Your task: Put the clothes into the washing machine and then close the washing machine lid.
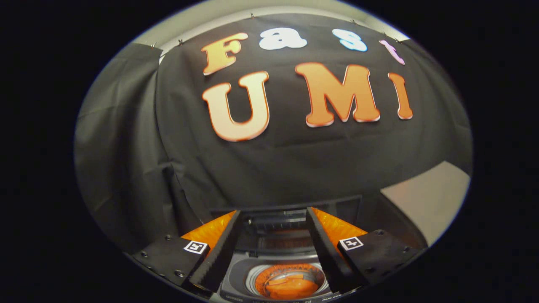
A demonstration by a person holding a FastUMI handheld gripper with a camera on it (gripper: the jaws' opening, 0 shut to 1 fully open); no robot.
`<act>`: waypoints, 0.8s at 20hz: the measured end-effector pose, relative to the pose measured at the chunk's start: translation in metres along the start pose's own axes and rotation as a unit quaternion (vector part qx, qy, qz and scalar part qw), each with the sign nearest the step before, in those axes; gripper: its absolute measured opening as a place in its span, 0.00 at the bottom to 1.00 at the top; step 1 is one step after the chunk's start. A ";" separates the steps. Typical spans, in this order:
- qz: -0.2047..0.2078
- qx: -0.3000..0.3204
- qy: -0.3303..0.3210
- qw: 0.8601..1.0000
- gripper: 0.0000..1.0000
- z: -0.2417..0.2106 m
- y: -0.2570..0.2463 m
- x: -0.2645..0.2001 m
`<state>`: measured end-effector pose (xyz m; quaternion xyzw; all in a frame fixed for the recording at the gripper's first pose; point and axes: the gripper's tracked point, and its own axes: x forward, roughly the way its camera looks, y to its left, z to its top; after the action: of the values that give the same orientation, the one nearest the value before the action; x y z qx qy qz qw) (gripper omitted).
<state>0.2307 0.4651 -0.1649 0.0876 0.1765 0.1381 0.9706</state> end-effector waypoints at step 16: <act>-0.047 -0.036 0.124 0.990 0.98 -0.013 -0.058 0.158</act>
<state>0.3817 0.4592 -0.2402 0.0261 0.2947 0.1080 0.9491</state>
